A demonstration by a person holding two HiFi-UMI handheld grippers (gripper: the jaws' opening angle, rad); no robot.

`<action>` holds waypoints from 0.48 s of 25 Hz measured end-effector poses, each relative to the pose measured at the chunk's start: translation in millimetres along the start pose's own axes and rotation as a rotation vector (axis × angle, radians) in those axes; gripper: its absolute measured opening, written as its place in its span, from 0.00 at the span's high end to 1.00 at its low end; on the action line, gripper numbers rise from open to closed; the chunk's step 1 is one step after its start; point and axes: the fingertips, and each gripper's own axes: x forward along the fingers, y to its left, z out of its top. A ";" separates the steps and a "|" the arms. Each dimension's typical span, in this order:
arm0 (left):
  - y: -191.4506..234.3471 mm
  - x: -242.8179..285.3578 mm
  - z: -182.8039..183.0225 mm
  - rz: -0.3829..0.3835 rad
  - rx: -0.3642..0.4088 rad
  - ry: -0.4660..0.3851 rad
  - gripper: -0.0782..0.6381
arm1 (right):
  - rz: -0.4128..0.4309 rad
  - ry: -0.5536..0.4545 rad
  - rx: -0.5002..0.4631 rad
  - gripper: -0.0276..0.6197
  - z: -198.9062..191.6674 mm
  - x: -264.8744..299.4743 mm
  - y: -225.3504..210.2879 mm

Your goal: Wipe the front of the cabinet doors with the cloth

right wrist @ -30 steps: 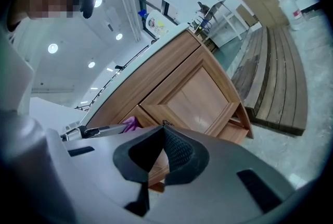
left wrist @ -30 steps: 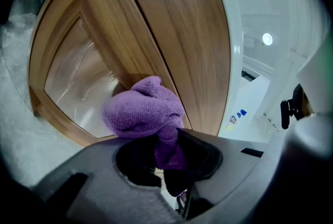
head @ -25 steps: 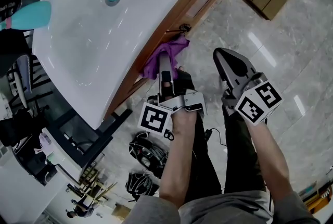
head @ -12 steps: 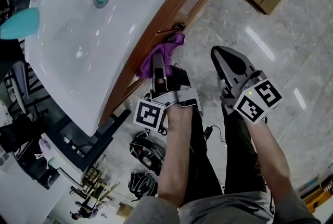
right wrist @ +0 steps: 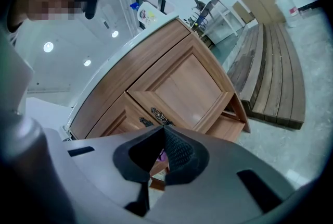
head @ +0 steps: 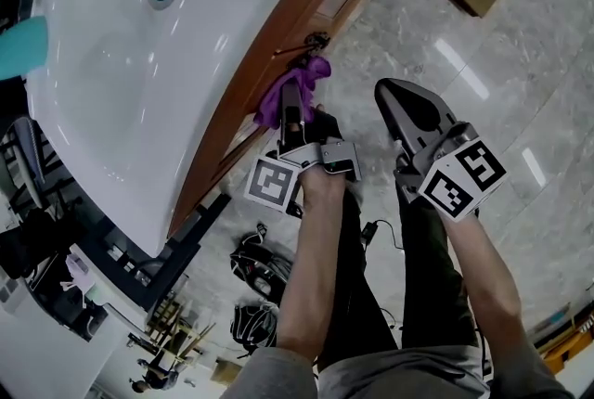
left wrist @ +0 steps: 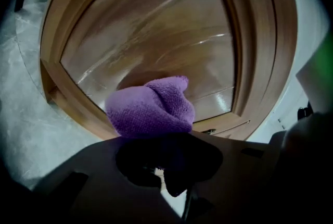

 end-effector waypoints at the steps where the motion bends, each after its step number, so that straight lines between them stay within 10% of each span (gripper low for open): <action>1: 6.7 1.7 -1.4 0.011 0.002 0.009 0.78 | 0.000 0.003 -0.003 0.94 -1.5 1.0 -0.2; 12: 69.2 13.1 -10.4 0.095 -0.014 0.022 0.78 | 0.001 0.011 -0.019 0.94 -14.2 9.5 -12.8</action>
